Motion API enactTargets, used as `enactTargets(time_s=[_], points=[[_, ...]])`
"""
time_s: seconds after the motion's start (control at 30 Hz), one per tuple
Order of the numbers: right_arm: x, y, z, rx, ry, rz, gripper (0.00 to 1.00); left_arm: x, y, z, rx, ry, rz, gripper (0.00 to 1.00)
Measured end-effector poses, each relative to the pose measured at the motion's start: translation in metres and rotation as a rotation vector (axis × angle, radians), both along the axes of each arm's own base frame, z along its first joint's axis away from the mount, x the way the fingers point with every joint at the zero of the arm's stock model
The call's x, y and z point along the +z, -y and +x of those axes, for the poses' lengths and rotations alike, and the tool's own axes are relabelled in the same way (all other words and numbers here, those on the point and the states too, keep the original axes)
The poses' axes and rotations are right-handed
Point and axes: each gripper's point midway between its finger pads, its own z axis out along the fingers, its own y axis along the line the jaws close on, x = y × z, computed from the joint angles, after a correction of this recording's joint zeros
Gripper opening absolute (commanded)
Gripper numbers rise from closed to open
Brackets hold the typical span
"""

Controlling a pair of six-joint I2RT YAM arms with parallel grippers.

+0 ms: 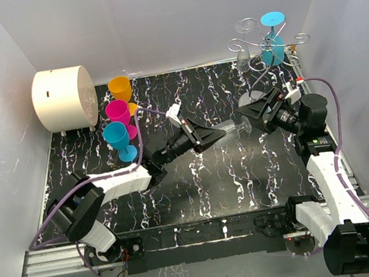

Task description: Take the wine glass off the wine glass rack

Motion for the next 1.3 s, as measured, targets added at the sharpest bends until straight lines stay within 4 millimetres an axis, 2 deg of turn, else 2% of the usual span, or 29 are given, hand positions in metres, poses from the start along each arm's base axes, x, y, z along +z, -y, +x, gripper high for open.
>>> enactTargets(time_s=[0.13, 0.27, 0.33, 0.47, 0.57, 0.67, 0.77, 1.0, 1.17, 1.3], points=[[-0.015, 0.006, 0.003, -0.013, 0.016, -0.091, 0.98, -0.037, -0.025, 0.020, 0.086, -0.047, 0.235, 0.00], [-0.042, 0.012, 0.005, -0.019, -0.034, -0.177, 0.98, -0.057, -0.062, 0.046, 0.209, -0.023, 0.546, 0.00], [-0.055, 0.015, 0.006, -0.016, -0.061, -0.210, 0.98, -0.051, -0.076, 0.061, 0.263, 0.027, 0.701, 0.00], [-0.074, 0.019, 0.005, 0.001, -0.101, -0.268, 0.98, -0.023, -0.098, 0.092, 0.323, 0.147, 0.961, 0.00], [-0.075, 0.020, 0.004, 0.014, -0.094, -0.299, 0.98, -0.023, -0.110, 0.113, 0.321, 0.202, 1.141, 0.00], [-0.071, 0.022, 0.006, 0.023, -0.068, -0.337, 0.98, -0.043, -0.125, 0.137, 0.285, 0.209, 1.320, 0.00], [-0.068, 0.024, 0.007, 0.030, -0.049, -0.375, 0.98, -0.075, -0.140, 0.163, 0.224, 0.182, 1.473, 0.00], [-0.075, 0.028, 0.002, 0.047, -0.055, -0.436, 0.98, -0.135, -0.164, 0.216, 0.154, 0.130, 1.660, 0.00], [-0.080, 0.031, 0.000, 0.051, -0.064, -0.461, 0.98, -0.162, -0.178, 0.245, 0.137, 0.111, 1.711, 0.00], [-0.082, 0.031, -0.001, 0.056, -0.062, -0.473, 0.98, -0.172, -0.190, 0.263, 0.144, 0.113, 1.739, 0.00]])
